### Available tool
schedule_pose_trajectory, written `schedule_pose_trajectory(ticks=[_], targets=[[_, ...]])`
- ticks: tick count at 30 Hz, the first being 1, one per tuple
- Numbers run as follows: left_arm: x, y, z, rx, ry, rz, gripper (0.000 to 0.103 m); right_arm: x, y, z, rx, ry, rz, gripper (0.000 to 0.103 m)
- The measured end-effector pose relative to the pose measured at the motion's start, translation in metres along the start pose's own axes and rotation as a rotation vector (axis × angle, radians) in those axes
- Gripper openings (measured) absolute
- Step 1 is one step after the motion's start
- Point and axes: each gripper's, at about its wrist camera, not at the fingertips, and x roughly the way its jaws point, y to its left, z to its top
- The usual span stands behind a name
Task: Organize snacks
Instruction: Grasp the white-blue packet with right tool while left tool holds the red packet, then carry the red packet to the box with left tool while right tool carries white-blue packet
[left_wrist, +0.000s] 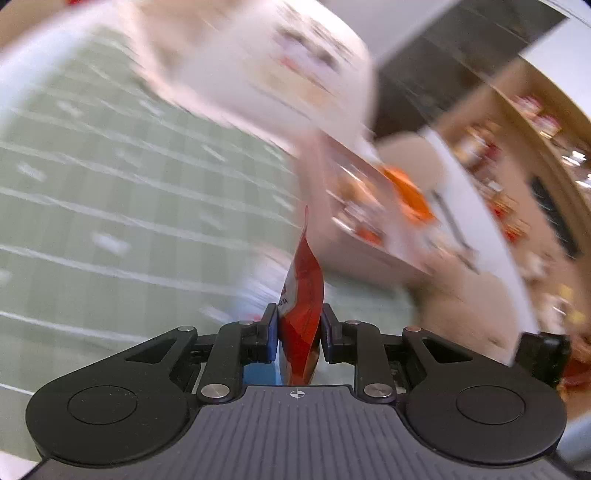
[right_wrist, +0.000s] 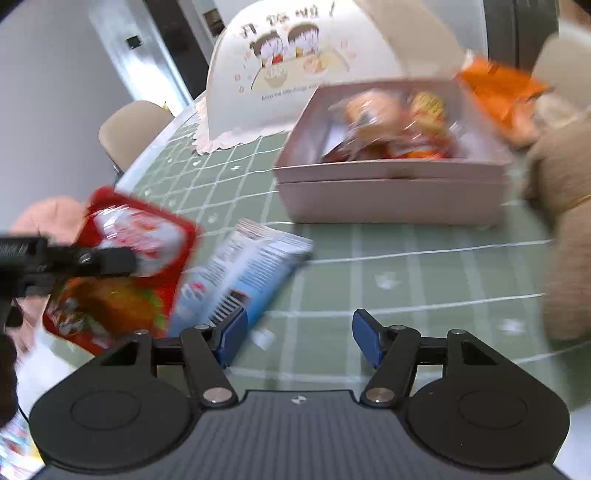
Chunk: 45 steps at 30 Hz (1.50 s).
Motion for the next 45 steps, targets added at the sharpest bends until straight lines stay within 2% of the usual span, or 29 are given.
schedule_pose_trajectory(ticks=[4, 6, 7, 13, 17, 23, 33, 35, 38, 41, 45], targets=[[-0.024, 0.027, 0.007, -0.075, -0.069, 0.119, 0.027, 0.039, 0.016, 0.019, 0.106, 0.074, 0.061, 0.064], [-0.031, 0.035, 0.005, -0.104, -0.085, 0.164, 0.027, 0.057, 0.031, 0.024, 0.107, 0.105, 0.041, 0.064], [-0.034, 0.039, 0.003, -0.114, -0.085, 0.176, 0.027, 0.063, 0.040, 0.025, 0.095, 0.096, 0.021, 0.070], [-0.032, 0.048, -0.004, -0.167, -0.068, 0.177, 0.027, 0.089, 0.087, 0.028, -0.077, 0.071, -0.099, 0.087], [-0.028, 0.053, -0.007, -0.186, -0.054, 0.169, 0.027, 0.101, 0.106, 0.022, -0.275, 0.081, -0.171, 0.090], [-0.010, 0.041, -0.008, -0.172, -0.008, 0.133, 0.027, 0.073, 0.080, 0.005, -0.318, 0.095, -0.128, 0.085], [0.052, -0.018, -0.039, -0.061, 0.184, -0.018, 0.027, -0.001, -0.016, -0.035, -0.247, 0.062, -0.171, 0.087], [0.060, -0.032, -0.045, -0.020, 0.205, -0.008, 0.027, -0.003, -0.022, -0.036, -0.212, 0.062, -0.192, 0.092], [0.065, -0.050, -0.048, 0.046, 0.209, 0.011, 0.027, 0.000, -0.022, -0.033, -0.144, 0.054, -0.227, 0.093], [0.067, -0.059, -0.049, 0.071, 0.214, 0.014, 0.027, 0.011, -0.009, -0.031, -0.161, 0.075, -0.302, 0.094], [0.068, -0.062, -0.048, 0.084, 0.222, 0.025, 0.027, 0.013, -0.006, -0.033, -0.167, 0.075, -0.293, 0.090]])
